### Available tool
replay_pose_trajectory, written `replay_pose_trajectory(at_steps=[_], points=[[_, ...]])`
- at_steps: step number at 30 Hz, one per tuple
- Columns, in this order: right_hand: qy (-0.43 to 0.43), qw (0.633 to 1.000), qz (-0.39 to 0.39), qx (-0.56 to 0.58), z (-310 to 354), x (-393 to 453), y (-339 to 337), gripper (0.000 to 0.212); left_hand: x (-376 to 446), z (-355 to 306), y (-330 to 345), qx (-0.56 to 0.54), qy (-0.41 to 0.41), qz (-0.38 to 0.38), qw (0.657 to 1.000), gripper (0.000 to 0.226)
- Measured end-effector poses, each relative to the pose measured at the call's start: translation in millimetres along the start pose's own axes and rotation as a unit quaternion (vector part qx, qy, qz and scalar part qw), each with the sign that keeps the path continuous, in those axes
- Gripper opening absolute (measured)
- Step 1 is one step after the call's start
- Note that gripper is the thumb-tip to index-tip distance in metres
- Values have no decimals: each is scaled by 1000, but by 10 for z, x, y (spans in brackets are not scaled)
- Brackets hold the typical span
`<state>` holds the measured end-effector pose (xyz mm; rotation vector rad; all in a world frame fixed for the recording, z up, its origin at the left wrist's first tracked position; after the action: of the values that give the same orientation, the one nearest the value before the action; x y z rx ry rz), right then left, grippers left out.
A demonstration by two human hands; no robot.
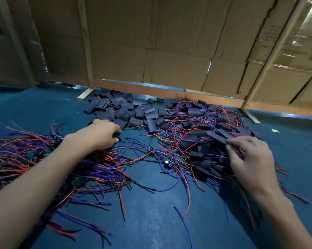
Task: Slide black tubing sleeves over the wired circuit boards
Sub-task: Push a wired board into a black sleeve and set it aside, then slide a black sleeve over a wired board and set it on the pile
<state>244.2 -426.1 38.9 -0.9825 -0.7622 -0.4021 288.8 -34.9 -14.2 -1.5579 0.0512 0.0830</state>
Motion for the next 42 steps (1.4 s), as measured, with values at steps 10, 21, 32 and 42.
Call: replay_pose_trajectory(at_steps=[10, 21, 32, 42], points=[[-239, 960, -44, 140, 1035, -298, -153, 44, -823, -987, -433, -395, 214, -193, 872, 52], [8, 955, 64, 289, 769, -303, 214, 47, -812, -1289, -230, -446, 228, -214, 838, 34], [64, 956, 106, 264, 580, -295, 300, 41, -555, -1133, -37, -35, 215, -242, 945, 25], [26, 974, -7, 223, 556, -209, 38, 45, -863, -785, -674, -766, 192, -200, 579, 20]])
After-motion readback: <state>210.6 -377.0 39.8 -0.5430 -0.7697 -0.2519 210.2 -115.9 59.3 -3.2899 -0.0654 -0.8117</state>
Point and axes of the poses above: each hand's wrist, its own x-axis towards the middle knuckle, its own y-axis out of the palm, z = x × y, the point moved 8 cm from there along x, towards the middle knuckle, and after that the axes turned 1 degree about -z, right-handed, at the moved point
